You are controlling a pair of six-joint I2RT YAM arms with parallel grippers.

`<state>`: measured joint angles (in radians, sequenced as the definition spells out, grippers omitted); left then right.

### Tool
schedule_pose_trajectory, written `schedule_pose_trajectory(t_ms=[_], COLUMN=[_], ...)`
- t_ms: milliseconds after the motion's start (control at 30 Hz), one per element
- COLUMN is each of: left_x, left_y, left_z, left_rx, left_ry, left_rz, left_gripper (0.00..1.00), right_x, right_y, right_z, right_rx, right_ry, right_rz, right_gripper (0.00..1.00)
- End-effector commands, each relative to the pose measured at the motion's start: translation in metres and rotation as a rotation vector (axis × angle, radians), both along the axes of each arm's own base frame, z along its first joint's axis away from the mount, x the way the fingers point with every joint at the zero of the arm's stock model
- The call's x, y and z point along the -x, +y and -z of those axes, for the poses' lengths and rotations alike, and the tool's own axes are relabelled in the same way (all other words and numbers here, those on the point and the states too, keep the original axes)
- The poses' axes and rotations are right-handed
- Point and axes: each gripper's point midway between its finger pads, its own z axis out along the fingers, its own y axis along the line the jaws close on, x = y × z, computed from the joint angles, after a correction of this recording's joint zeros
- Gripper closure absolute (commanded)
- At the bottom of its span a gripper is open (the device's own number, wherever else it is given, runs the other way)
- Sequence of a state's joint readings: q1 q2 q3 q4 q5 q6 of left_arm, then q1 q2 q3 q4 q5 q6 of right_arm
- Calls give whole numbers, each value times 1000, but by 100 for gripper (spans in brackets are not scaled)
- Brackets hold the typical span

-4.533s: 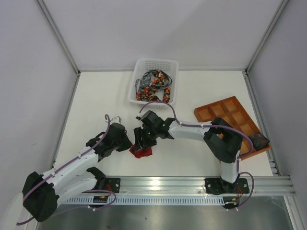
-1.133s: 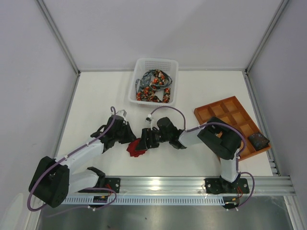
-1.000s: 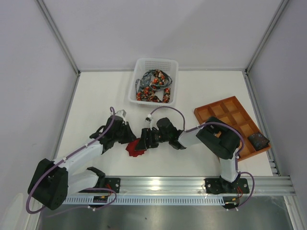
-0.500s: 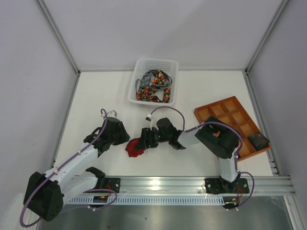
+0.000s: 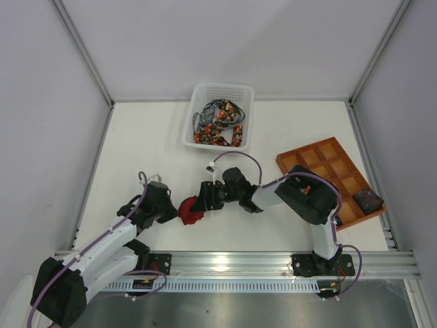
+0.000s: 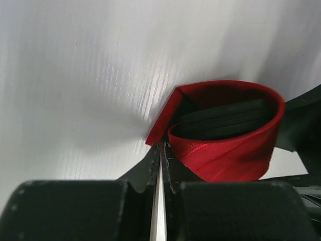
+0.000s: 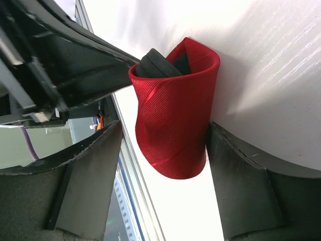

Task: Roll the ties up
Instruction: Place the rolled tie into the container

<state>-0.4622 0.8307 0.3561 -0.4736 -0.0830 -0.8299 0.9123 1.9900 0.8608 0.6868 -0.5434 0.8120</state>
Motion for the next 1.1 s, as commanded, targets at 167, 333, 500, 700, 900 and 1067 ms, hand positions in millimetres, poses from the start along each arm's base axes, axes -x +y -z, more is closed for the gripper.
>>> schedule_pose_trajectory(t_ms=[167,333,500,700,900,1067], left_x=[-13,-13,-11,-9,-11,-12], left_y=[-10,-10,-10,-6,-5,-5], left_z=[-5,-2,7,12,12,12], left_rx=[46,39,30,11,4,2], left_ry=[-24,-18,5,16,13,15], left_rz=[-12,-4,1,-9,-13,-10], left_gripper=[92,92,92,91,91,91], right_x=[8,10,12,19,20,22], right_y=[-12,-8,3,9,7,7], right_z=[41,46,42,45,55,56], right_rx=[118,125,107,92,121,120], right_ry=[54,67,64,72,74,77], right_rz=[-40,-73,-101,-156,-175,-177], right_gripper=[29,29,30,31,33,42])
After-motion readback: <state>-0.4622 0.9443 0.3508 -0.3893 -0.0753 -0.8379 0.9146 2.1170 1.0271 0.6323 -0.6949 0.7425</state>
